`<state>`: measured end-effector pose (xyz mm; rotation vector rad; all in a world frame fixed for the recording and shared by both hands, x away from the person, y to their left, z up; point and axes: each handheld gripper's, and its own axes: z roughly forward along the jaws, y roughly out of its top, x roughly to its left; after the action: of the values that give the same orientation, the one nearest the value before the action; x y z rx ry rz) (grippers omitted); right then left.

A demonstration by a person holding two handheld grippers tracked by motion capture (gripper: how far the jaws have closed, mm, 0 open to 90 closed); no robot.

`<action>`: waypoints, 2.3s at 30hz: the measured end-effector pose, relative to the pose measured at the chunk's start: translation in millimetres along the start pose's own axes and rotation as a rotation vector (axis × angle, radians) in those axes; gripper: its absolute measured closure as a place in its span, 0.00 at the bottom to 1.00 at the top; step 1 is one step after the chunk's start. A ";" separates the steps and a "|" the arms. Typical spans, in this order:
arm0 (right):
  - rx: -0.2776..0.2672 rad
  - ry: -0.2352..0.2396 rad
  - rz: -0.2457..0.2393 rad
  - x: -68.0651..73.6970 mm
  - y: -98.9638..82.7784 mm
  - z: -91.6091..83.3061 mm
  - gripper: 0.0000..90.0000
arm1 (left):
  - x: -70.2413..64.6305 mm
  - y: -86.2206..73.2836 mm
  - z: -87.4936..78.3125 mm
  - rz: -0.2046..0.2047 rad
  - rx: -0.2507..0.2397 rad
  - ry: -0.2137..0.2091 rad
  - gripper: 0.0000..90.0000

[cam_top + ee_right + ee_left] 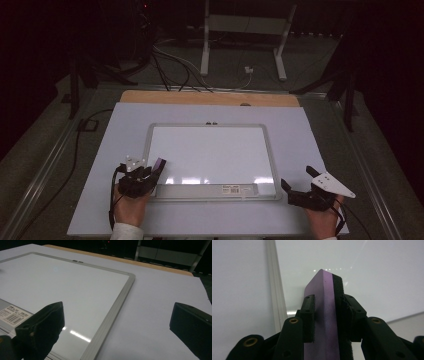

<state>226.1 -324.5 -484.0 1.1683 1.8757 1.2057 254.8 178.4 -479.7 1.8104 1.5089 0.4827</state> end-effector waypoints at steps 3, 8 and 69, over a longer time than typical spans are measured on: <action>-0.001 0.001 -0.001 0.4 0.1 0.1 0.00 | -0.1 -1.4 -0.7 -0.034 -0.010 0.019 0.75; -0.001 0.001 -0.001 0.2 0.1 -0.1 0.00 | -1.0 -4.3 -2.2 -0.066 -0.026 0.050 0.76; -0.024 -0.006 0.004 -0.9 1.4 -3.2 0.00 | 58.7 2.6 -48.8 0.140 -0.409 -0.041 0.00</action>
<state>224.2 -326.2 -481.5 1.1620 1.8502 1.2222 237.5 248.4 -454.4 1.5947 1.1582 0.7574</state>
